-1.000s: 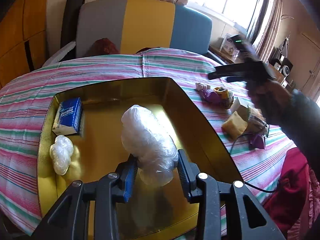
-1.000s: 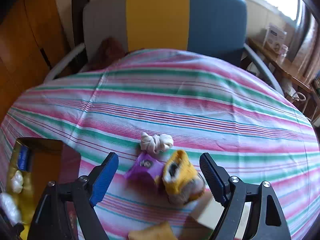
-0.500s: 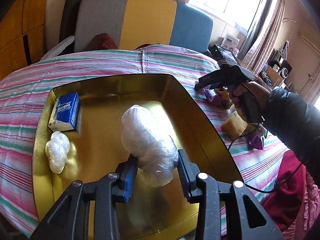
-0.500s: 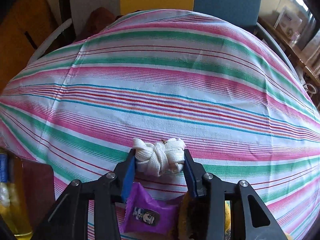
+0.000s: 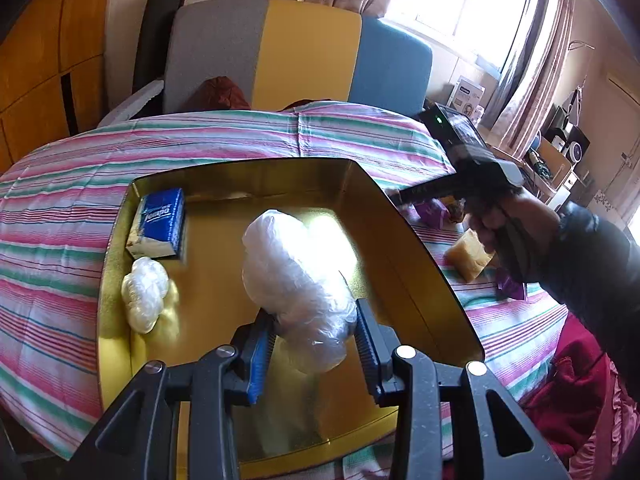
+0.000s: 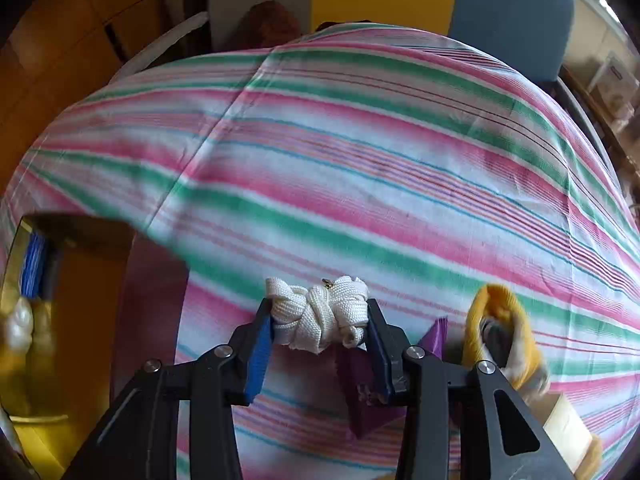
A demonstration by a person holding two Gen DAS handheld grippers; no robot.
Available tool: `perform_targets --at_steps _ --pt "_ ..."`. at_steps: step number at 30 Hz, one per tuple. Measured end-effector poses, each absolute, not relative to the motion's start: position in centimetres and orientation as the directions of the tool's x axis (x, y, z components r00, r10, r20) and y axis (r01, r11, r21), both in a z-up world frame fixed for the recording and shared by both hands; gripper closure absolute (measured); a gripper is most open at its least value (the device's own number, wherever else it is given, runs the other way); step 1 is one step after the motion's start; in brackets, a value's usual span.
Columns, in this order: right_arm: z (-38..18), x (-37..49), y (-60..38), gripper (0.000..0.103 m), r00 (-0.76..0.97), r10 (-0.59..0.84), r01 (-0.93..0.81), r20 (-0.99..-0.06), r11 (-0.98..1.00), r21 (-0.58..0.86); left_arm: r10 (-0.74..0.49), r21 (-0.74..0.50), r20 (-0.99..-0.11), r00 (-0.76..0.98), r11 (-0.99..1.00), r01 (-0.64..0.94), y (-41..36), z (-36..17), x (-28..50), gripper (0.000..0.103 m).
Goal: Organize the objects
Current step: 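Lower the plastic bundle into the tray and open the left gripper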
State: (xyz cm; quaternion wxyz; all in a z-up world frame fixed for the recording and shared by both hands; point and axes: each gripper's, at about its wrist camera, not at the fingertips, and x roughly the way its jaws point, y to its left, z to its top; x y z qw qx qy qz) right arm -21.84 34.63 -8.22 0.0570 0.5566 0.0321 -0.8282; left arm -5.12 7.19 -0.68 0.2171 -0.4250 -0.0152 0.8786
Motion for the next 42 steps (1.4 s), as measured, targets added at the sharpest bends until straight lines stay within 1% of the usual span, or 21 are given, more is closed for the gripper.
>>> perform_targets --at_steps 3,9,11,13,19,23,31,37,42 --pt "-7.9 -19.9 33.9 0.060 -0.357 -0.060 0.185 -0.932 -0.983 -0.008 0.396 -0.213 -0.732 -0.554 -0.906 -0.366 6.8 -0.4 -4.7 0.065" --pt "-7.4 -14.0 32.1 0.060 -0.331 -0.115 0.284 -0.937 -0.959 0.017 0.396 -0.215 -0.723 -0.566 -0.908 -0.360 6.2 -0.1 -3.7 0.065" --pt "-7.8 -12.1 31.2 0.060 -0.317 -0.099 0.307 -0.943 -0.952 -0.003 0.391 -0.213 -0.722 -0.572 -0.911 -0.354 5.9 -0.1 -3.4 0.065" --pt "-8.7 -10.5 30.9 0.060 -0.314 -0.071 0.305 -0.947 -0.952 -0.030 0.379 -0.206 -0.722 -0.578 -0.916 -0.343 5.6 -0.1 -3.1 0.065" --pt "-9.3 -7.8 33.1 0.060 -0.383 -0.157 0.213 -0.910 -0.974 0.078 0.329 -0.184 -0.735 -0.593 -0.938 -0.293 4.7 -0.6 -2.5 0.065" --pt "-9.5 -7.6 33.7 0.059 -0.403 -0.188 0.210 -0.896 -0.972 0.109 0.310 -0.178 -0.743 -0.593 -0.946 -0.272 4.3 -0.7 -2.1 0.065" --pt "-9.4 -6.9 33.7 0.059 -0.426 -0.180 0.226 -0.887 -0.970 0.088 0.270 -0.145 -0.756 -0.596 -0.957 -0.250 4.0 -1.0 -1.9 0.065" --pt "-9.3 -6.6 33.6 0.059 -0.433 -0.170 0.234 -0.885 -0.970 0.072 0.167 -0.031 -0.747 -0.643 -0.976 -0.217 4.0 -0.7 -1.6 0.065" --pt "-9.4 -6.6 33.6 0.059 -0.437 -0.167 0.232 -0.884 -0.970 0.068 0.144 -0.030 -0.762 -0.632 -0.982 -0.188 2.9 -1.1 -2.1 0.065"
